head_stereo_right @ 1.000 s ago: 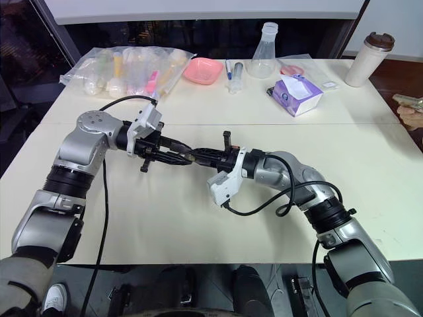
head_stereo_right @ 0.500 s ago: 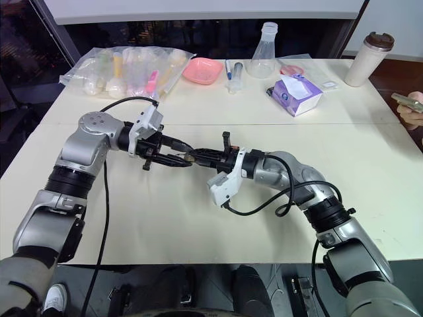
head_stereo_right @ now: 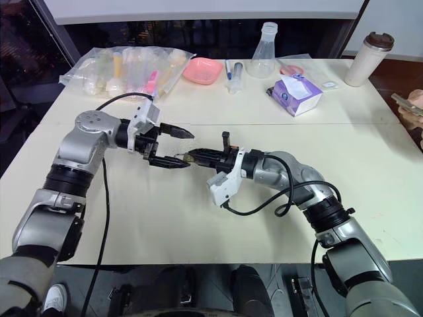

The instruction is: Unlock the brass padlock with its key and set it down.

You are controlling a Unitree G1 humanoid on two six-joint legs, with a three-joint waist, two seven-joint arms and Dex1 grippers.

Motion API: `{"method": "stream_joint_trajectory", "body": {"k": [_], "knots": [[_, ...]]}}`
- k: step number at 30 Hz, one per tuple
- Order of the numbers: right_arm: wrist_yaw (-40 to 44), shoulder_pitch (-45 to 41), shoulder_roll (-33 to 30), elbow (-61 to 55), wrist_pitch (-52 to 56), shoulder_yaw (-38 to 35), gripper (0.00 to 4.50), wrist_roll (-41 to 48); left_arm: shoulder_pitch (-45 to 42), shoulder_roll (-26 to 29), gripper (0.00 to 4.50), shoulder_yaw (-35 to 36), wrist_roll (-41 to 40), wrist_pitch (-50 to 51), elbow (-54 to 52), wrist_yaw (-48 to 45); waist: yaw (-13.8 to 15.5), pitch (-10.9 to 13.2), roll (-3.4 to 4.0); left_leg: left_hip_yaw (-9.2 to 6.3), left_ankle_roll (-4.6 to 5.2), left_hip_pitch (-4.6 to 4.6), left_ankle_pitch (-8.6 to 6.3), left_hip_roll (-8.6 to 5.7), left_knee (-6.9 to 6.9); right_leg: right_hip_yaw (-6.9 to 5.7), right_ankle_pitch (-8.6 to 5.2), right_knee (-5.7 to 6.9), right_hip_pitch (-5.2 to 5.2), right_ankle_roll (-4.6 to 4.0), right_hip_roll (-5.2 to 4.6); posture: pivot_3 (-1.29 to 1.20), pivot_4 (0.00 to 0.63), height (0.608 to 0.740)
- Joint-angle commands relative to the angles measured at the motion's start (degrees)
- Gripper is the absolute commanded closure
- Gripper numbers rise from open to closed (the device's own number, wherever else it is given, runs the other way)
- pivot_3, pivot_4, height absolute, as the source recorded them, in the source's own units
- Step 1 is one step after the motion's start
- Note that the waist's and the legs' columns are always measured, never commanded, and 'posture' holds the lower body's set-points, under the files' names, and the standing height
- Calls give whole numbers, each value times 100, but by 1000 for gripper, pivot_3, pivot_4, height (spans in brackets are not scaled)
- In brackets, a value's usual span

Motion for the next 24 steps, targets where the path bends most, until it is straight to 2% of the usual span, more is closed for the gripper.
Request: {"method": "stream_joint_trajectory", "body": {"k": [1,6,7,8,10,11,24], "knots": [[-52,-37,-39,-72,-12,-154,4500,107,-128,159,602,301,-254,152,-271,42,-1,0,0,0,0,0,0,0,0,0,0,0,0,0,0,0,150,715],[-42,-22,-62,-45,-31,-143,4500,127,39,278,2652,336,-348,293,-541,83,7,0,0,0,0,0,0,0,0,0,0,0,1,0,-1,0,150,715],[-41,-25,-63,-41,-32,-142,4500,130,87,293,2871,334,-364,309,-601,95,9,0,0,0,0,0,0,0,0,0,0,0,1,0,-1,0,150,715],[-41,-27,-68,-33,-38,-142,4500,134,119,301,3444,328,-375,321,-646,106,6,0,0,0,0,0,0,0,0,0,0,0,1,0,-1,0,150,715],[-42,-43,-69,-19,-48,-136,4500,127,208,313,4314,308,-388,344,-765,107,0,0,0,0,0,1,0,0,0,0,0,0,1,0,-1,0,150,715],[-40,-49,-68,-16,-49,-134,4500,126,256,326,4460,278,-386,352,-827,83,-2,0,0,0,0,1,0,0,0,0,0,0,0,0,-1,0,150,715],[-5,-76,-80,-46,12,-166,4500,170,562,380,4460,-118,20,-131,-602,-37,3,0,0,0,-1,1,0,0,0,0,0,1,0,0,0,0,150,715]]}}
